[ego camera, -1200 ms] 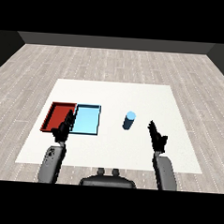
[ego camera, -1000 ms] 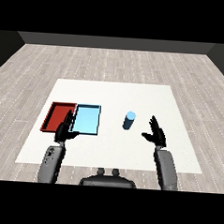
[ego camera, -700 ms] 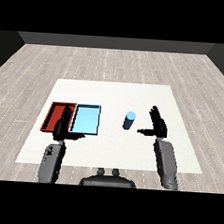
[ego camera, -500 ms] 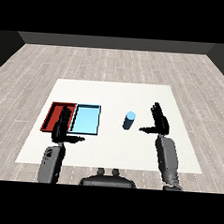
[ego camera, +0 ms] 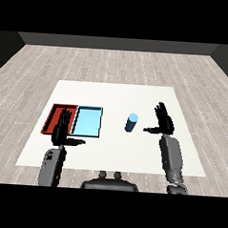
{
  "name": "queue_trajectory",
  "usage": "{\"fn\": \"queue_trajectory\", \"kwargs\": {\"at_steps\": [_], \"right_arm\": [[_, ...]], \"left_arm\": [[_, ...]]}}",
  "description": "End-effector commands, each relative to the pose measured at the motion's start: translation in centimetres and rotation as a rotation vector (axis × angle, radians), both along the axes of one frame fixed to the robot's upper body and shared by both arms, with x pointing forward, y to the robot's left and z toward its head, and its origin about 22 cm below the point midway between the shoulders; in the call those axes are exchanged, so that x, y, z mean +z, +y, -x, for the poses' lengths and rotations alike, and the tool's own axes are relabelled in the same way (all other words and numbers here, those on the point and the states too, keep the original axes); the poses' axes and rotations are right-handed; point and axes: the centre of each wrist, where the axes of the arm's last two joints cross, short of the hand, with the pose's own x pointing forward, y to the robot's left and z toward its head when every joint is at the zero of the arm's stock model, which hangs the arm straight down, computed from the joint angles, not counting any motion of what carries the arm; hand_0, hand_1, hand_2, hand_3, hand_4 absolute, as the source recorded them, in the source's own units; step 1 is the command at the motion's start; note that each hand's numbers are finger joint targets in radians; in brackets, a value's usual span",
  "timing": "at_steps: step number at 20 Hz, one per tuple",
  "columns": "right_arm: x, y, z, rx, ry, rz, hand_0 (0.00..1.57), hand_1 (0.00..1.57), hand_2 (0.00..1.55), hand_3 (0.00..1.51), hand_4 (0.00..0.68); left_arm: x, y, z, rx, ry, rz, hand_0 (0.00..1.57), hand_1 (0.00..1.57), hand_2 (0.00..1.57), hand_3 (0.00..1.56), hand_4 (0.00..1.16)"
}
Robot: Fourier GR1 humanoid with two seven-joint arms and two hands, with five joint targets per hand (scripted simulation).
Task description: Pick the blue can and put it in the blue box
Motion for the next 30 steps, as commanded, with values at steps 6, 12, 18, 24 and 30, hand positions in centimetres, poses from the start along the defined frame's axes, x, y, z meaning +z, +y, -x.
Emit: {"fn": "queue_trajectory", "kwargs": {"at_steps": [6, 12, 18, 24, 30], "right_arm": [[-2.5, 2.5, 0.1, 0.015, 0.011, -0.047, 0.00, 0.00, 0.00, 0.00, 0.000], [-1.3, 2.5, -0.9, 0.029, 0.062, -0.077, 0.00, 0.00, 0.00, 0.00, 0.000], [-1.7, 5.7, -0.9, 0.005, 0.070, -0.147, 0.00, 0.00, 0.00, 0.00, 0.000], [-5.1, 7.3, -0.7, 0.000, 0.098, -0.179, 0.00, 0.00, 0.00, 0.00, 0.000], [-6.6, 7.1, -2.1, 0.022, 0.134, -0.206, 0.00, 0.00, 0.00, 0.00, 0.000]], "left_arm": [[-0.2, -0.6, 0.9, -0.002, -0.007, 0.007, 0.00, 0.00, 0.00, 0.00, 0.00], [1.3, -0.8, -1.0, 0.002, -0.004, 0.022, 0.00, 0.00, 0.00, 0.00, 0.00], [0.2, -0.6, -0.8, 0.026, -0.019, 0.020, 0.00, 0.00, 0.00, 0.00, 0.00], [0.9, -1.1, 0.5, 0.013, -0.023, 0.045, 0.00, 0.00, 0.00, 0.00, 0.00], [1.0, 1.3, -0.2, 0.003, -0.017, 0.042, 0.00, 0.00, 0.00, 0.00, 0.00]]}}
